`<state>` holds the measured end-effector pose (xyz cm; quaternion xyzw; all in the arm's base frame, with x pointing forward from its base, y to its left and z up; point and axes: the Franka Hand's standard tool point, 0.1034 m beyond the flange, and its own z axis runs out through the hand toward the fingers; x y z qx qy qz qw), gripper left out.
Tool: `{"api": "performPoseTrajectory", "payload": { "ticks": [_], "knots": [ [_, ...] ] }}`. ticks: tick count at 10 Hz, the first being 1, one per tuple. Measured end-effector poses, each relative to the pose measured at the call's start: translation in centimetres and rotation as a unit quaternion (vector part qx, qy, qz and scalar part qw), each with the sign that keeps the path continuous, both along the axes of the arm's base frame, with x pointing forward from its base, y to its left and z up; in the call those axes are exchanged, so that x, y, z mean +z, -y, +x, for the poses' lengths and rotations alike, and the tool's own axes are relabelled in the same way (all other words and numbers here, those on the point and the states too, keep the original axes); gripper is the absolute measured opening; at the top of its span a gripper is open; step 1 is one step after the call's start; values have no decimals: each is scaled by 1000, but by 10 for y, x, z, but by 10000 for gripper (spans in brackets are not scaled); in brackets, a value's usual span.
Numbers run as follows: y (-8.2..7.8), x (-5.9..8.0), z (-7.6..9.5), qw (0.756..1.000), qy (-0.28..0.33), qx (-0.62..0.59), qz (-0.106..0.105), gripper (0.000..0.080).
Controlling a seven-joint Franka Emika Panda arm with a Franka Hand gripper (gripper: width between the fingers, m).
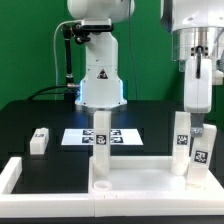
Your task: Assemble desk
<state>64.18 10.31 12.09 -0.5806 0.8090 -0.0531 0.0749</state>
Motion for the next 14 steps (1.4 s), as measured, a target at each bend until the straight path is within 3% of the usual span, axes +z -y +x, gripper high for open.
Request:
{"api": "performPoseTrajectory", "payload": {
  "ticks": [1,2,3,4,5,8,10,11,12,14],
  "knots": [
    [1,0,1,999,1,43,-8,525],
    [6,5,8,988,22,149,-35,525],
    [8,4,10,970,25,234,-55,622],
    [7,0,9,949,22,307,-69,644],
    [1,-1,7,943,20,324,-72,644],
    [5,0,8,898,15,429,-99,649],
    [7,2,9,783,8,606,-141,649],
    [5,-2,7,745,8,650,-150,649],
    [1,-2,7,731,7,665,-154,649],
    [3,-2,7,740,6,654,-153,626]
  ]
}}
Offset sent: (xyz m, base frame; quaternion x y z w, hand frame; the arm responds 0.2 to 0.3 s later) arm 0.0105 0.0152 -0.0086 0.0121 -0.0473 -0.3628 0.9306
